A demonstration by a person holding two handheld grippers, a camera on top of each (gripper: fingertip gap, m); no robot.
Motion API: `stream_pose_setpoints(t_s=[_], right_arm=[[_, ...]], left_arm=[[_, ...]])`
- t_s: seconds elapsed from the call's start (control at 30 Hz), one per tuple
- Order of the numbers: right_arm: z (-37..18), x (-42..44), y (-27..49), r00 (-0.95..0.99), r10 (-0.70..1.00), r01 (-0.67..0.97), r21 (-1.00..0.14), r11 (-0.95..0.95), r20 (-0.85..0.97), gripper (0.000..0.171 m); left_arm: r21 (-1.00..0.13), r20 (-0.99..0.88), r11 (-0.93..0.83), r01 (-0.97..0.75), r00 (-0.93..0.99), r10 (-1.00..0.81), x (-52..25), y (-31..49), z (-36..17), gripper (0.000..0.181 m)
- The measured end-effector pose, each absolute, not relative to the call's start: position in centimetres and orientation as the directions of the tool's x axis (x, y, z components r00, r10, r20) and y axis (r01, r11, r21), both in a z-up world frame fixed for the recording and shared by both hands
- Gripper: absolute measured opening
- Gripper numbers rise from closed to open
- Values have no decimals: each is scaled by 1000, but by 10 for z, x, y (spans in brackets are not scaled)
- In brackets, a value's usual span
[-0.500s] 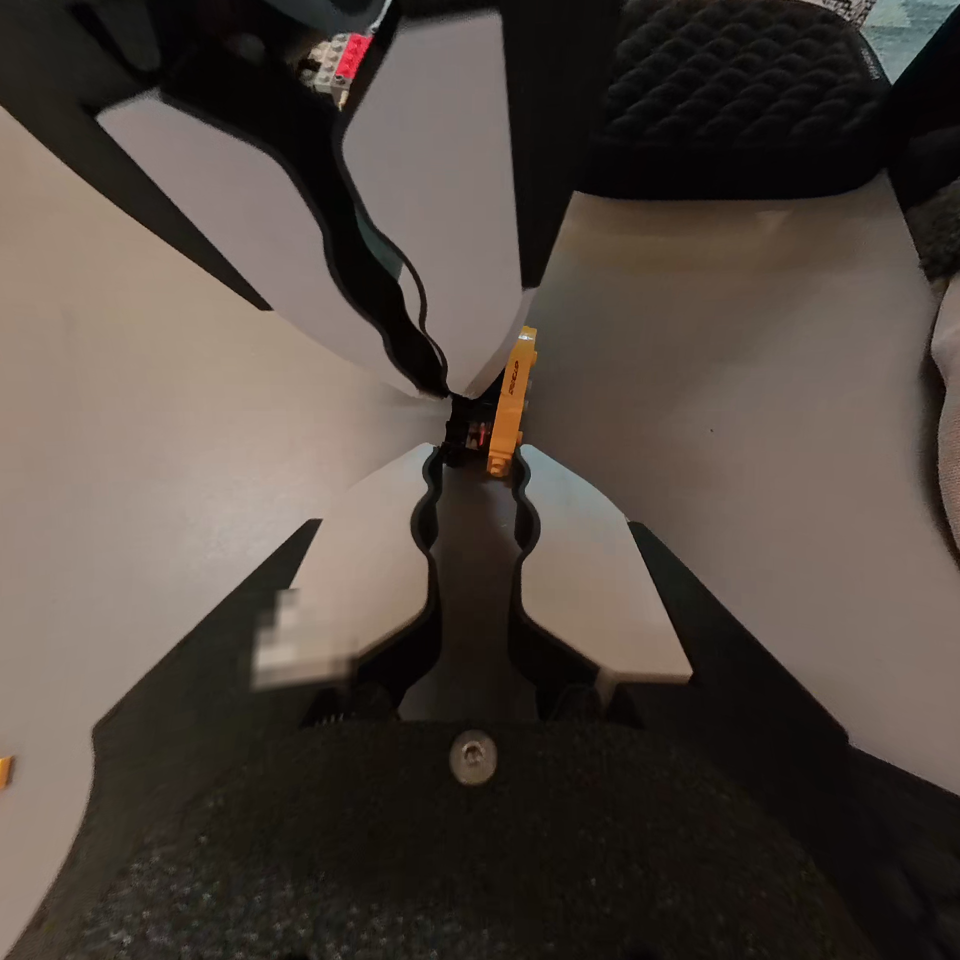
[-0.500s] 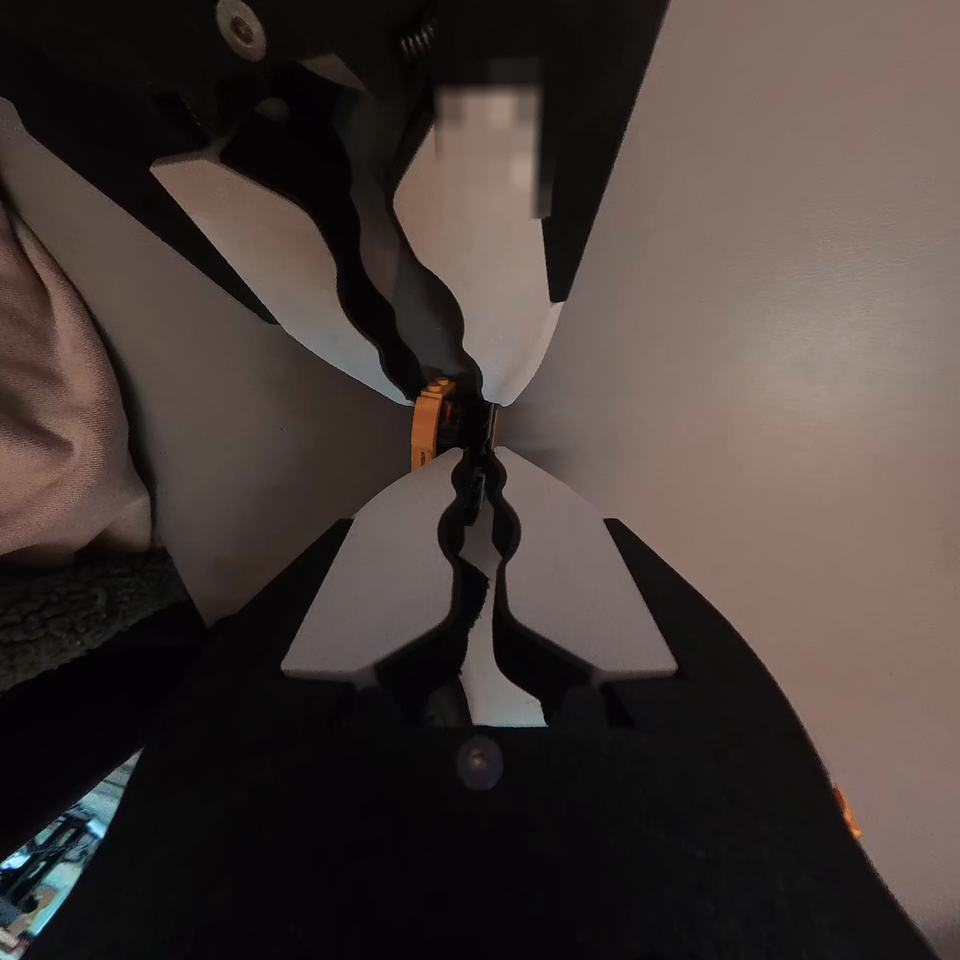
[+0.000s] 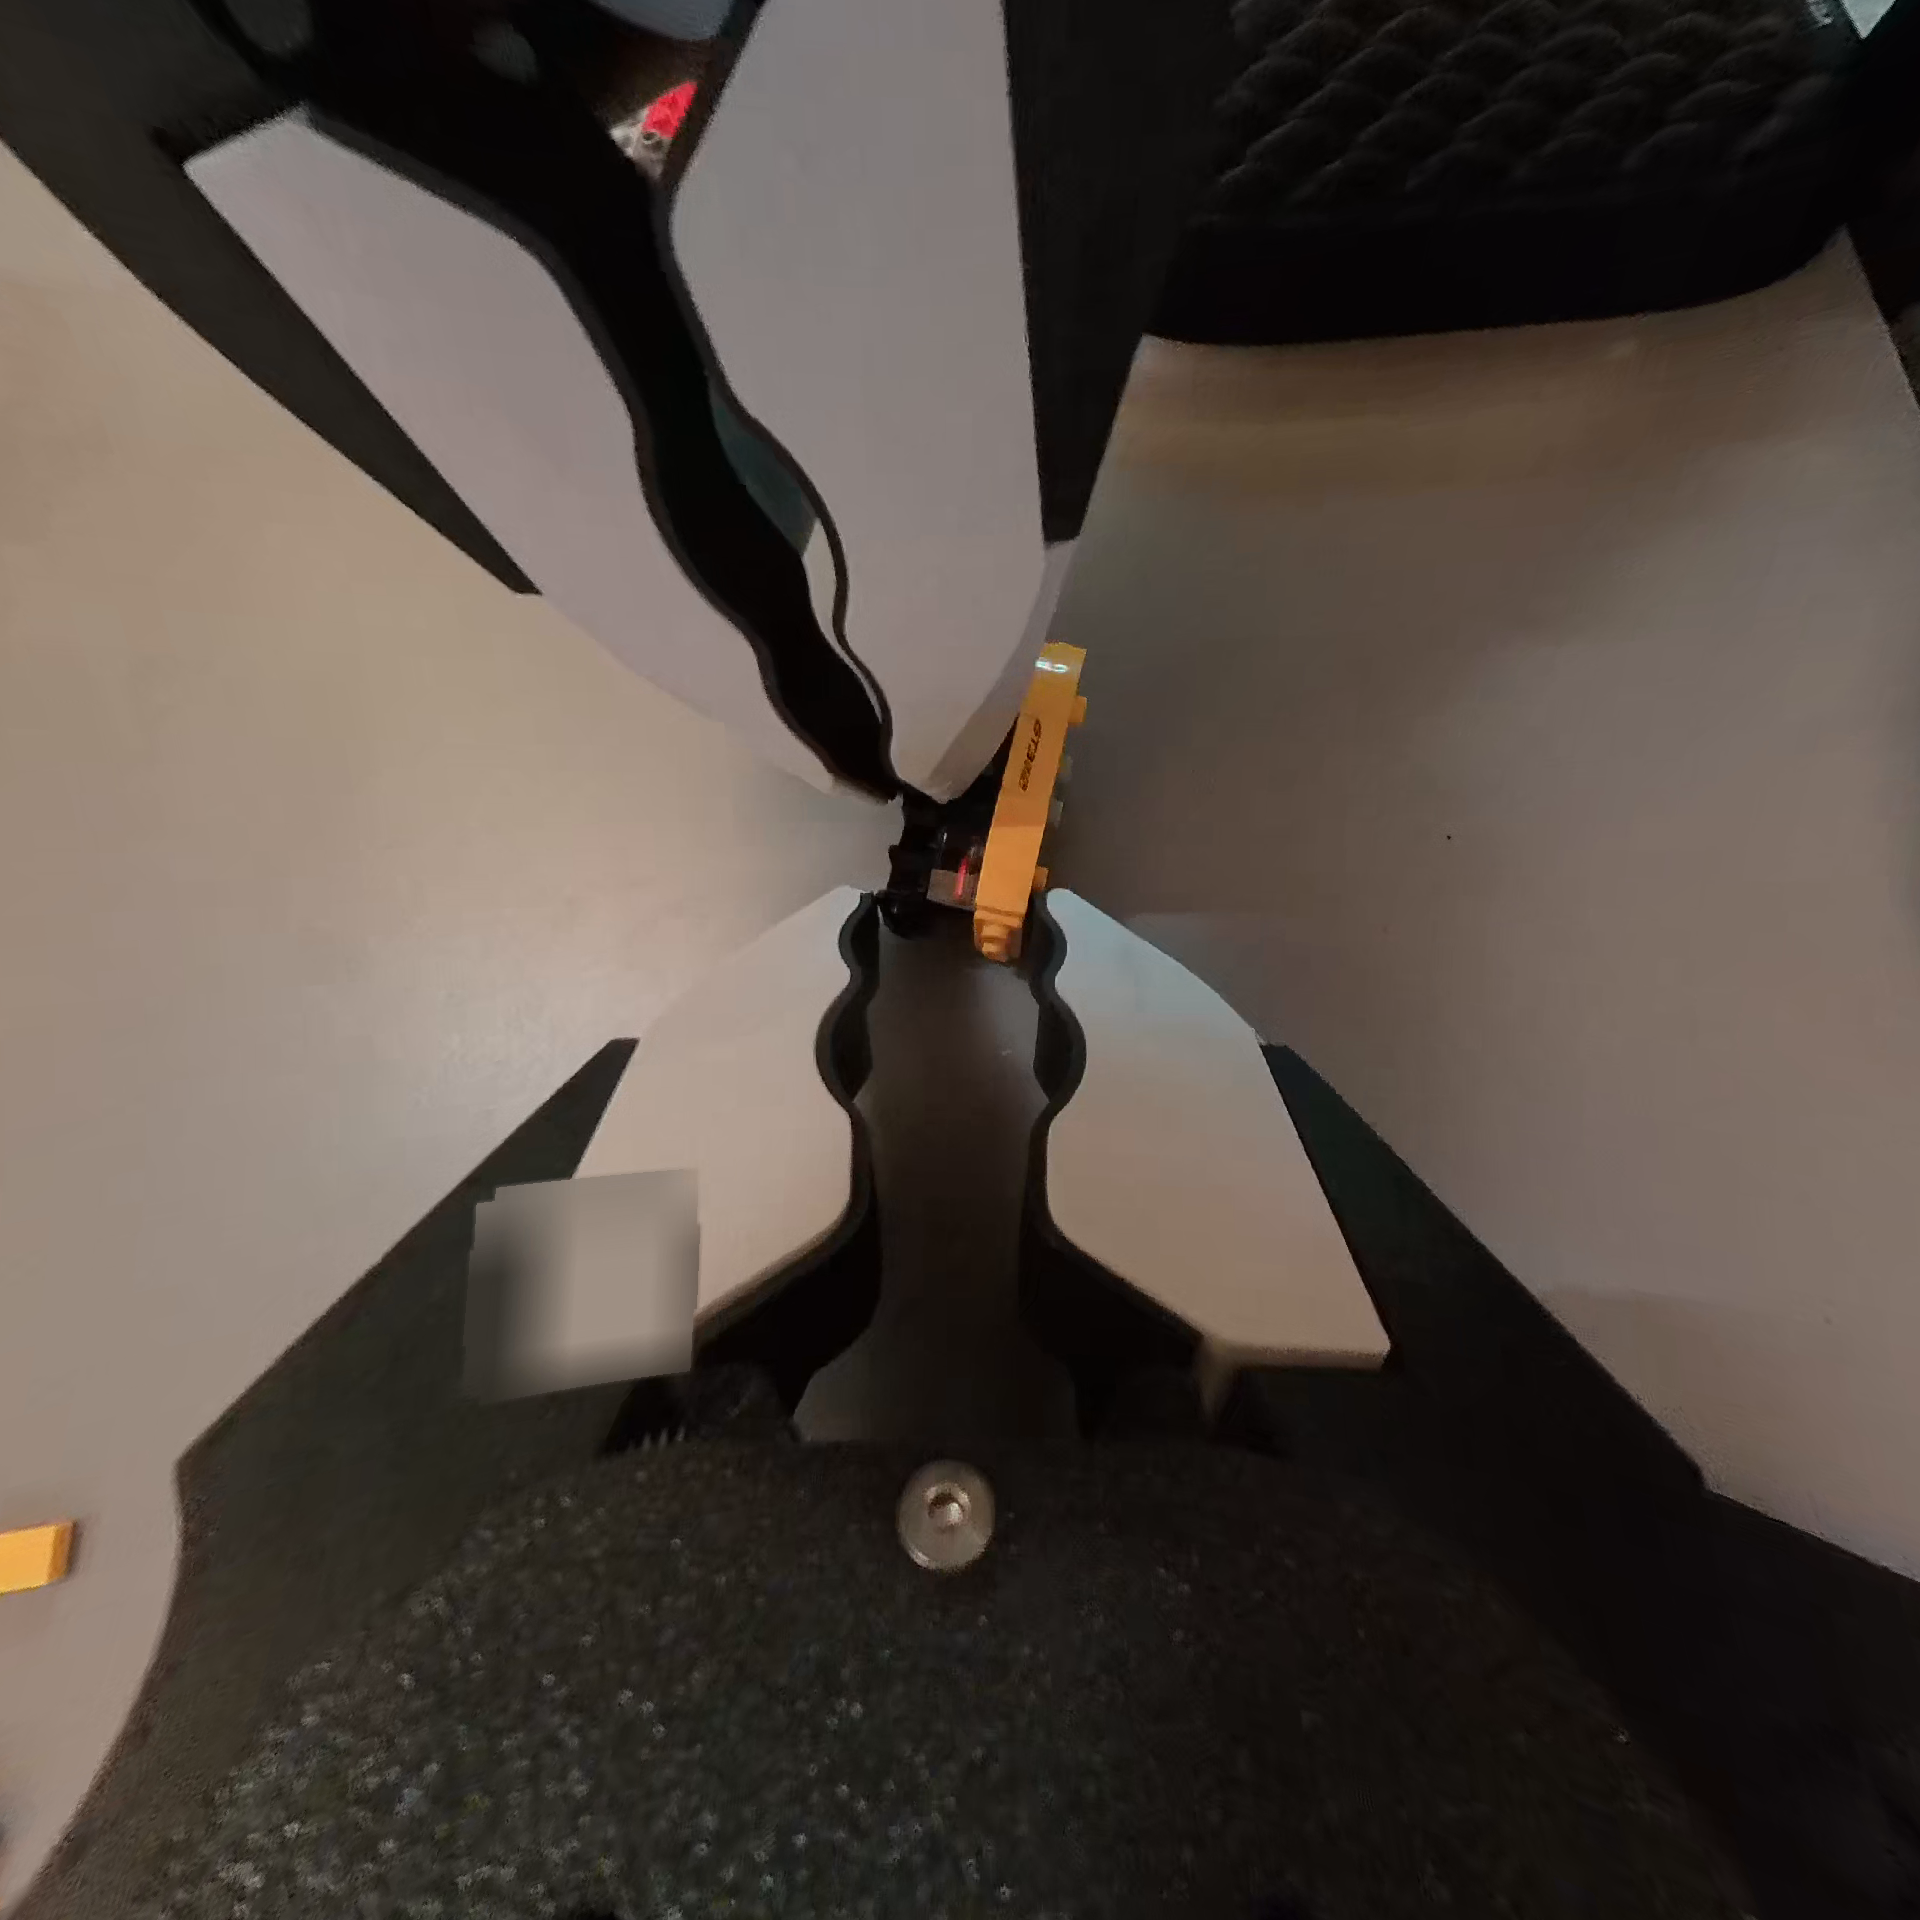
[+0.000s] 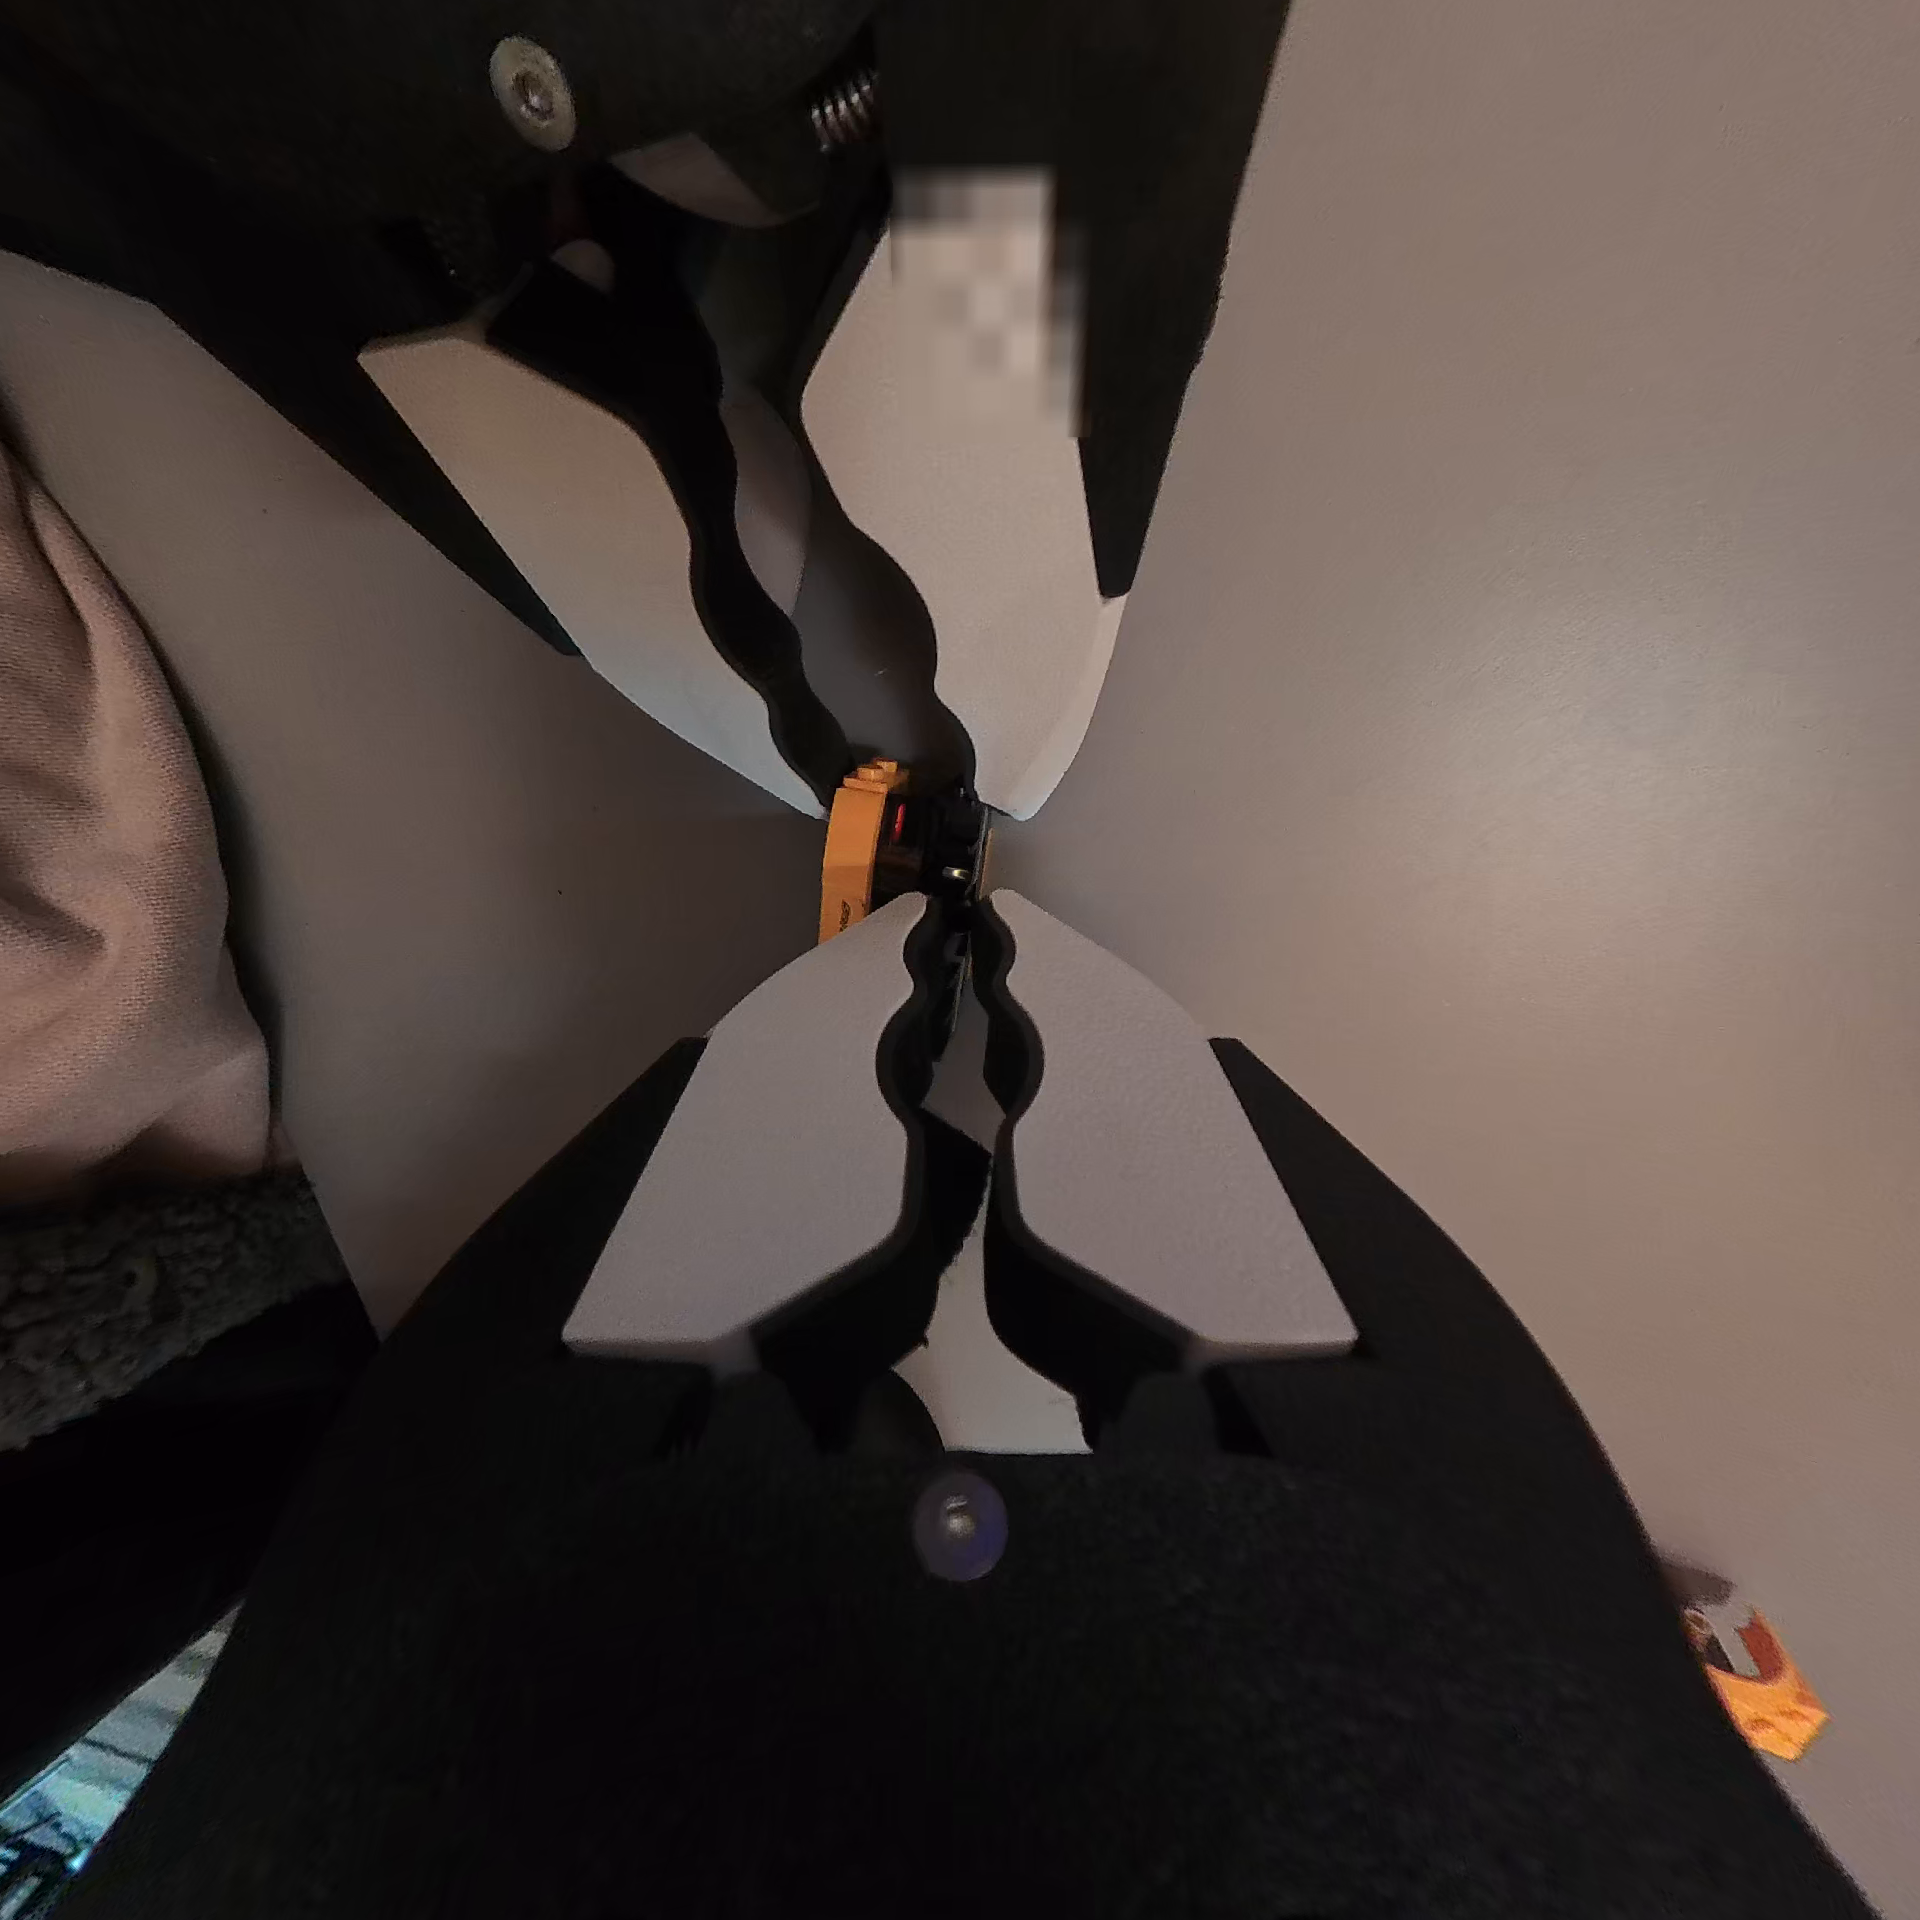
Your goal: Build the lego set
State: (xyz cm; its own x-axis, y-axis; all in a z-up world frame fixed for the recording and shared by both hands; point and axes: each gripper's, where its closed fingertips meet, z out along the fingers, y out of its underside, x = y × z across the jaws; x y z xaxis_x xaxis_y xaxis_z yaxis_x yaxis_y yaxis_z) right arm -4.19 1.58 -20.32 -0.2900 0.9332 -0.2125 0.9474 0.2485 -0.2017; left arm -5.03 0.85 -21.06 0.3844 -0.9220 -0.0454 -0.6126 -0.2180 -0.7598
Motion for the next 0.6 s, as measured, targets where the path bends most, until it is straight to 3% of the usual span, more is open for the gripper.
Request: stream_pose_setpoints(t_s=[0.03, 0.4, 0.6], right_arm=[[-203, -42, 14, -287, 934, 948, -204, 245, -212, 5], [-202, -42, 11, -268, 920, 941, -280, 188, -285, 8], [-197, -42, 6, -237, 873, 940, -327, 96, -426, 11]], left_arm=[[-760, -50, -213, -615, 381, -923, -50, 8, -211, 27], [-759, -55, -199, -620, 365, -929, -49, 7, -211, 28], [-759, -56, -200, -620, 368, -928, -49, 7, -211, 27]])
